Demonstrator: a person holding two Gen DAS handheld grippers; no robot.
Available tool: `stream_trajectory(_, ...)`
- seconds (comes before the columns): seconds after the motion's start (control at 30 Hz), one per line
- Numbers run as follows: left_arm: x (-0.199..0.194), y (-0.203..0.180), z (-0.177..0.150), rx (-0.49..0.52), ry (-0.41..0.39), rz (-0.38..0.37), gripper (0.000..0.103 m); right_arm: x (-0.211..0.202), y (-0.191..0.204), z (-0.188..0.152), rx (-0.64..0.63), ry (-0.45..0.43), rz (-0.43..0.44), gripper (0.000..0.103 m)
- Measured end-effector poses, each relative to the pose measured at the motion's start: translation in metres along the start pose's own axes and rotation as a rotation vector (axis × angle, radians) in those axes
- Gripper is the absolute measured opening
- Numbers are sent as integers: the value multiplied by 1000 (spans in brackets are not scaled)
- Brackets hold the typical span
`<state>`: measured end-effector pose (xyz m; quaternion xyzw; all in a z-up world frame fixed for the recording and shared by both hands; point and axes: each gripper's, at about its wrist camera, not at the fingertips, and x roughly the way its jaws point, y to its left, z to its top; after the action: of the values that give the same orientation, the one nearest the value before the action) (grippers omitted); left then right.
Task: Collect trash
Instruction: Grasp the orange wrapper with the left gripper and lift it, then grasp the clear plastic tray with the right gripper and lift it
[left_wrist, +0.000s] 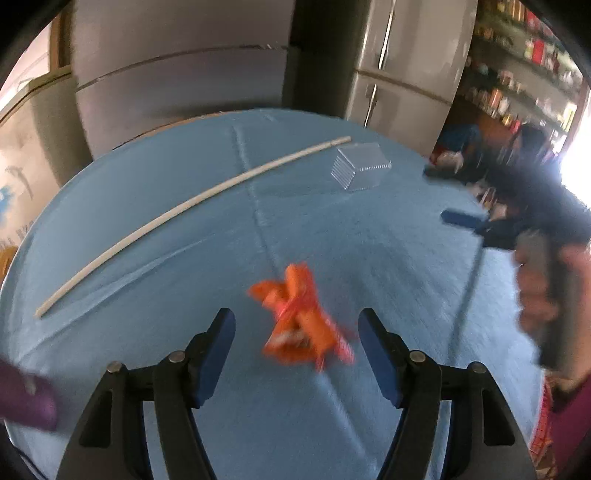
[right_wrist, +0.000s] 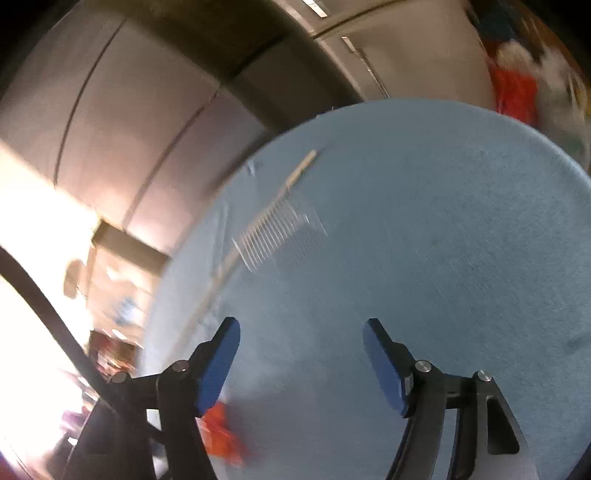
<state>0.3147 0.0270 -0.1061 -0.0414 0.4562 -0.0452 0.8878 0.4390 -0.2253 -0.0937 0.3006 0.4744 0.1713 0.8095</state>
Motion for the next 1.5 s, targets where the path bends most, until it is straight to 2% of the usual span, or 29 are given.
stream_trajectory(0.1, 33, -12, 11, 23, 77, 30, 70, 8, 7, 22, 100, 10, 8, 77)
stream_trajectory(0.17, 45, -13, 10, 20, 118, 43, 68, 17, 13, 36, 147, 11, -22, 78)
stream_trajectory(0.23, 45, -6, 7, 16, 104, 27, 53, 29, 16, 46, 204, 38, -36, 78)
stream_trajectory(0.27, 47, -4, 8, 22, 108, 27, 36, 36, 18, 50, 239, 52, -49, 78)
stream_trajectory(0.3, 44, -2, 7, 37, 112, 22, 29, 42, 19, 53, 265, 64, -70, 78)
stream_trajectory(0.37, 38, 7, 1, 38, 115, -35, 28, 51, 21, 55, 305, 70, -96, 78)
stream_trajectory(0.43, 24, 15, -7, 54, 89, -44, 27, 61, 27, 56, 339, 75, -112, 78)
stream_trajectory(0.53, 3, 16, -21, 71, 38, -59, 27, 75, 41, 58, 359, 66, -181, 78)
stream_trajectory(0.6, -21, 21, -33, 92, -16, -38, 27, 84, 47, 59, 357, 69, -219, 78)
stream_trajectory(0.7, -47, 34, -53, 104, -68, -7, 27, 93, 61, 60, 335, 30, -339, 78)
stream_trajectory(0.77, -62, 42, -65, 99, -89, 6, 27, 101, 67, 62, 315, 21, -430, 78)
stream_trajectory(0.87, -79, 60, -84, 67, -95, 20, 27, 113, 72, 60, 286, 32, -511, 78)
stream_trajectory(0.97, -90, 70, -98, 35, -83, 20, 27, 119, 79, 57, 225, 25, -530, 72)
stream_trajectory(1.03, -97, 72, -104, 26, -76, 23, 27, 117, 88, 53, 168, 12, -518, 57)
stream_trajectory(1.1, -98, 75, -114, 17, -75, 15, 27, 114, 95, 48, 122, 23, -512, 51)
stream_trajectory(1.2, -97, 78, -115, -9, -65, 3, 27, 107, 99, 34, 49, 44, -496, 50)
stream_trajectory(1.33, -110, 78, -122, -18, -84, 4, 27, 83, 95, 10, 19, 60, -409, 50)
stream_trajectory(1.5, -123, 79, -123, -51, -98, -23, 27, 36, 100, -41, -88, 90, -313, 50)
